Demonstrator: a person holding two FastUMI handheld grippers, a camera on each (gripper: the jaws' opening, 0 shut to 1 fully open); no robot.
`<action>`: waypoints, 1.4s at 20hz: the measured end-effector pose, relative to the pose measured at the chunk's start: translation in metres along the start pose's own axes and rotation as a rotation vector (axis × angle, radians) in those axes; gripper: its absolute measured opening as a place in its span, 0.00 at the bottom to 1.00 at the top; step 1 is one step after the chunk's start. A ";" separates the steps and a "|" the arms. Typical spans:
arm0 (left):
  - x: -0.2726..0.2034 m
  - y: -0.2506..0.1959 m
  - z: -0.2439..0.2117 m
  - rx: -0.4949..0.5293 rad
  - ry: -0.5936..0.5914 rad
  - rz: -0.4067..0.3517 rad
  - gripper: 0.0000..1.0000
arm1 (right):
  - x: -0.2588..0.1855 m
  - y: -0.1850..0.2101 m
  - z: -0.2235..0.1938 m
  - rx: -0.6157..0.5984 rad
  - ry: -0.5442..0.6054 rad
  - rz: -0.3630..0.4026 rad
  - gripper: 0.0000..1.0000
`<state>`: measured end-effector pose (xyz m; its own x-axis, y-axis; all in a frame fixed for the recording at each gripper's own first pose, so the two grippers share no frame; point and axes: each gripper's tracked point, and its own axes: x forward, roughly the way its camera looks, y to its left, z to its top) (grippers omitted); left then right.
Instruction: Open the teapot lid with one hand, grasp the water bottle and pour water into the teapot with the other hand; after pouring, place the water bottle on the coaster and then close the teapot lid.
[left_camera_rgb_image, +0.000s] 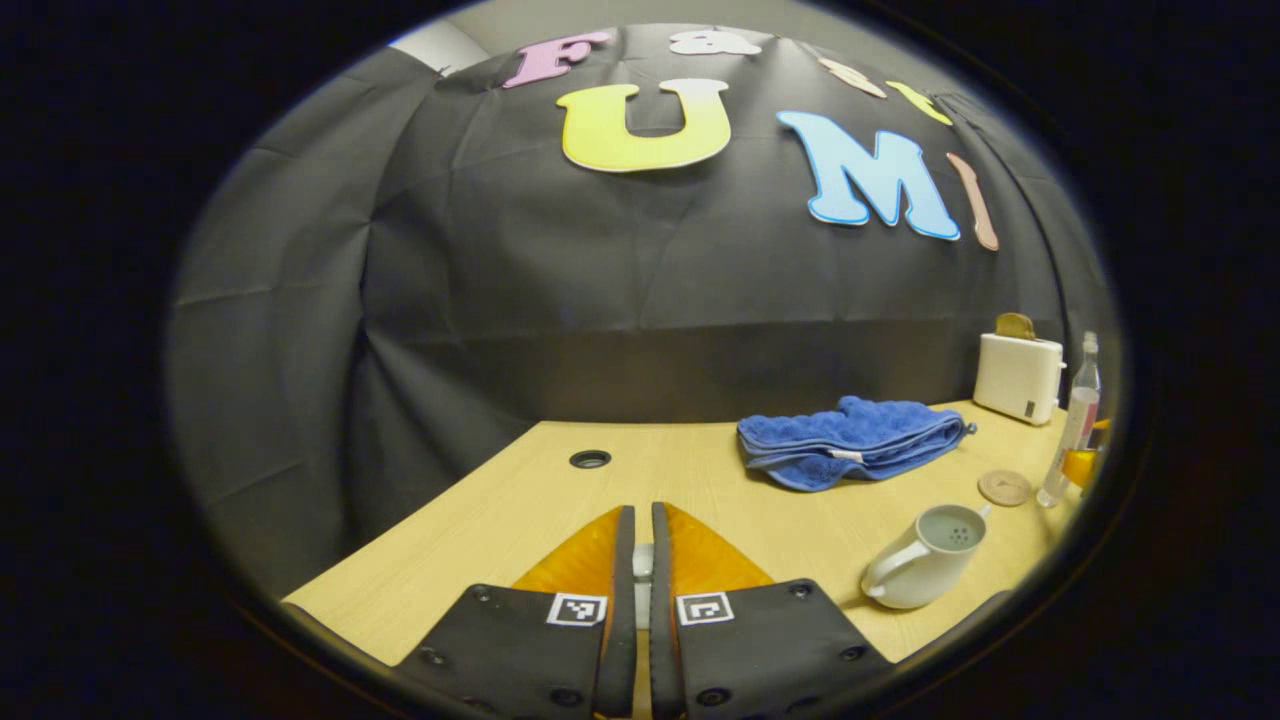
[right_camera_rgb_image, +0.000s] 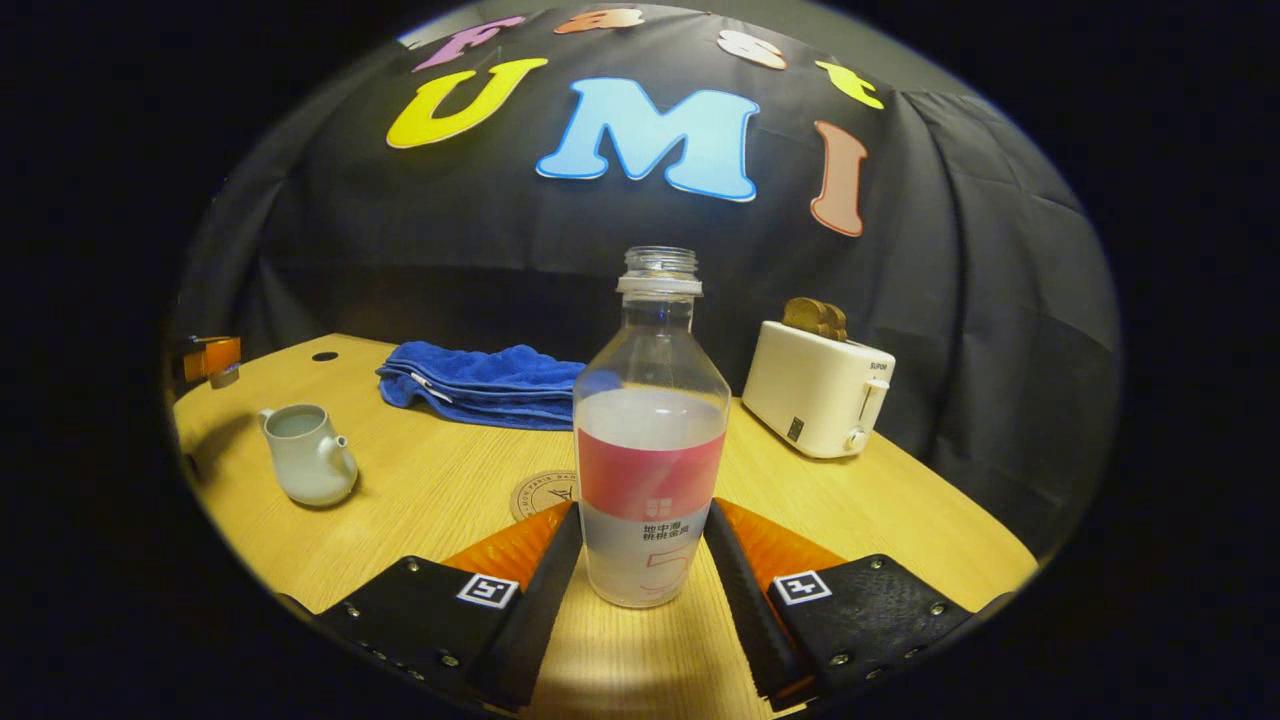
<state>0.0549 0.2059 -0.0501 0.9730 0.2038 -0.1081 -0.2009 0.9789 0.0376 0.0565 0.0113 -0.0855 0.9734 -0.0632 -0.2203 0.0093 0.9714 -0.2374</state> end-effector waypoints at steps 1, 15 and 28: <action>0.000 0.001 0.000 -0.003 -0.001 -0.002 0.12 | 0.000 0.003 0.006 -0.049 -0.012 -0.012 0.78; -0.010 0.007 0.007 -0.028 -0.015 -0.031 0.12 | 0.009 0.060 0.062 -0.846 -0.194 -0.187 0.77; -0.011 0.002 0.004 -0.036 0.001 -0.057 0.12 | 0.012 0.087 0.084 -1.301 -0.324 -0.271 0.77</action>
<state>0.0444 0.2060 -0.0452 0.9829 0.1478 -0.1101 -0.1492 0.9888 -0.0040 0.0877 0.1140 -0.0294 0.9867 0.0155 0.1621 0.1619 0.0113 -0.9867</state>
